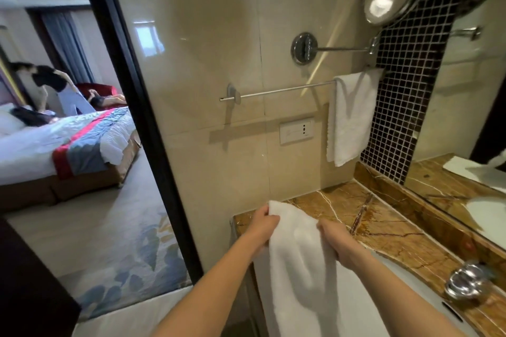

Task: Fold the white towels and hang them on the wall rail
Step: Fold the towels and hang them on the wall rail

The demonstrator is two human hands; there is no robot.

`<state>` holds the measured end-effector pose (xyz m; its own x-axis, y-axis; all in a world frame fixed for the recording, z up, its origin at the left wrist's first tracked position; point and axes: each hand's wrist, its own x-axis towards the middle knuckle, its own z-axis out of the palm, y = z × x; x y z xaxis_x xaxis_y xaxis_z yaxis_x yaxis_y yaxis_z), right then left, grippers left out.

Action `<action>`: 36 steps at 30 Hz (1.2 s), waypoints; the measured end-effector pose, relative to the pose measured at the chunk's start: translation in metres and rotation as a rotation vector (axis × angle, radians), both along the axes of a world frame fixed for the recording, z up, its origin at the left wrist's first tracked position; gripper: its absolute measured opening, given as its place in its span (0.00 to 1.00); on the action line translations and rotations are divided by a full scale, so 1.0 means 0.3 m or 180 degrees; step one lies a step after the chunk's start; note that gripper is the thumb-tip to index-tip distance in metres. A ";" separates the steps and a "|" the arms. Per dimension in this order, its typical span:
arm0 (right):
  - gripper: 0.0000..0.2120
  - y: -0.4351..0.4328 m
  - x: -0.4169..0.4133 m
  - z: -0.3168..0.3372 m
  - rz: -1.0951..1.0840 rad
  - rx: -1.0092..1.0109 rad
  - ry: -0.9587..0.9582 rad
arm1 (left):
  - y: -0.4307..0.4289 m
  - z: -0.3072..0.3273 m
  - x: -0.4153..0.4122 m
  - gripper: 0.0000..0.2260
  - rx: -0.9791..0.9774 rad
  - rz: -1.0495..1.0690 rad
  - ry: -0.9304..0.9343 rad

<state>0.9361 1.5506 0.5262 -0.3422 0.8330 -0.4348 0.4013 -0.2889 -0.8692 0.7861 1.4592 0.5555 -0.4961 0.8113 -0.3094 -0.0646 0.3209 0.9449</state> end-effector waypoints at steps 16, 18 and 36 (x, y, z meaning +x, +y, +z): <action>0.13 0.037 -0.127 0.533 0.0176 -0.0021 0.1548 | 0.023 0.516 -0.153 0.06 0.1186 0.0197 0.0072; 0.12 0.040 -0.134 0.588 0.0335 -0.0094 0.1652 | 0.029 0.570 -0.163 0.08 0.1271 0.0206 -0.0058; 0.18 0.137 -0.308 1.158 0.0527 0.1422 0.1977 | 0.064 1.025 -0.367 0.09 0.1780 -0.0634 -0.0547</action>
